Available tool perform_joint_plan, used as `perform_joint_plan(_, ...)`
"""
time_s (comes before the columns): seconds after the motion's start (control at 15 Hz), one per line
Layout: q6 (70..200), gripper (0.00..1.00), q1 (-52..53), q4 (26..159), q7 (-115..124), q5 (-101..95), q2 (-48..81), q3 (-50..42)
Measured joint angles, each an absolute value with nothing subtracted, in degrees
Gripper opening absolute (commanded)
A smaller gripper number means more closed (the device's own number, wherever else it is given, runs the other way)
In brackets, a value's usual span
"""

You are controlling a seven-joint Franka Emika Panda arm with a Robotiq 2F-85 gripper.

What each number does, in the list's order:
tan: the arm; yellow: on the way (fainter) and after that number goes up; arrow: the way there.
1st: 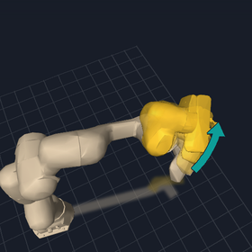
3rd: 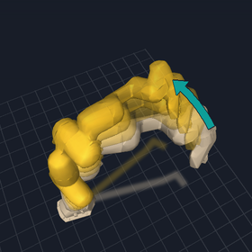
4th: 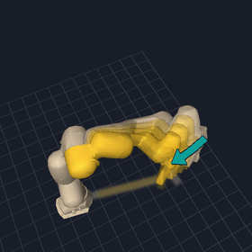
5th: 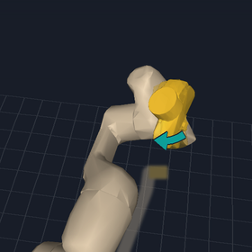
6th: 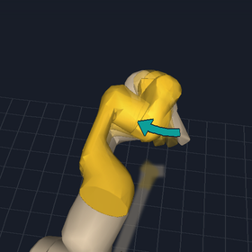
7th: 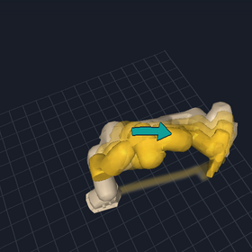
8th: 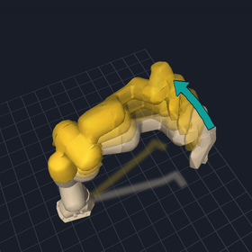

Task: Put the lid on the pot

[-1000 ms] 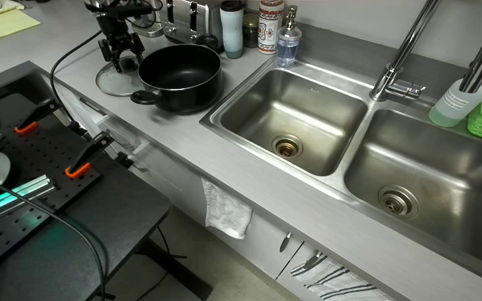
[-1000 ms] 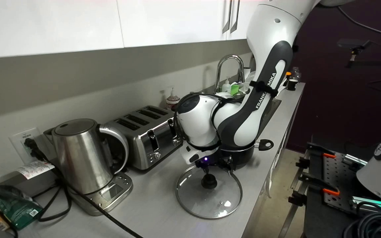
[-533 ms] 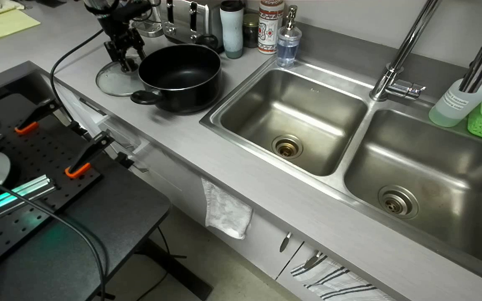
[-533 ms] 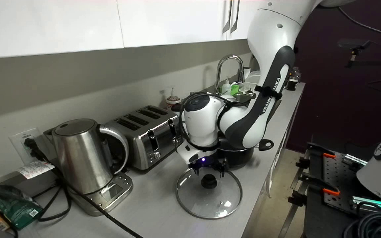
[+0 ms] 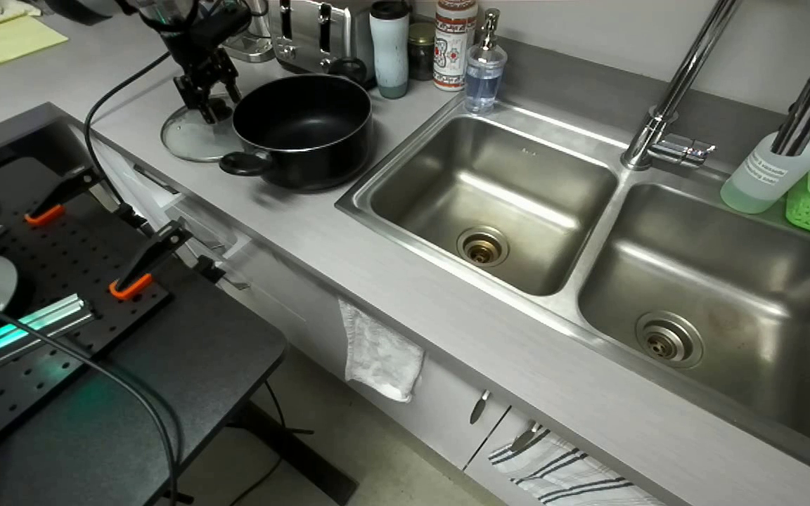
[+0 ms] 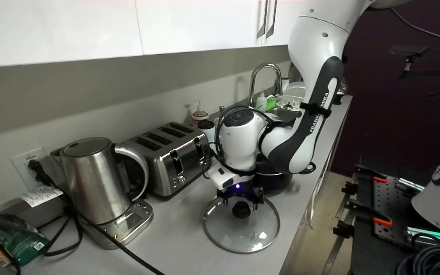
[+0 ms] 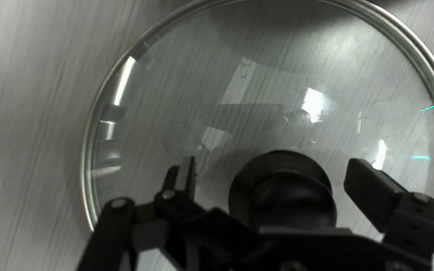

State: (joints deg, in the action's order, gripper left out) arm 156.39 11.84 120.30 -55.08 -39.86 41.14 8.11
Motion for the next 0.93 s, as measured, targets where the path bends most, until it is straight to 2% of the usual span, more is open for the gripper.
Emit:
perform_joint_plan(0.27, 158.75, 1.0, 11.84, 121.2, -55.18, -40.23, 41.06, 8.17)
perform_joint_plan(0.33, 159.01, 0.75, 11.84, 121.32, -55.2, -40.23, 41.04, 8.18)
perform_joint_plan(0.4, 159.17, 0.74, 11.85, 121.41, -55.2, -40.23, 41.02, 8.19)
perform_joint_plan(0.67, 159.44, 0.43, 11.84, 121.67, -55.2, -40.23, 40.34, 8.28)
perform_joint_plan(0.73, 159.45, 0.41, 11.84, 121.79, -55.2, -40.23, 39.98, 8.31)
perform_joint_plan(0.87, 159.49, 0.28, 11.82, 122.22, -55.2, -40.23, 39.01, 8.4)
perform_joint_plan(0.93, 159.48, 0.26, 11.82, 122.38, -55.2, -40.23, 38.61, 8.44)
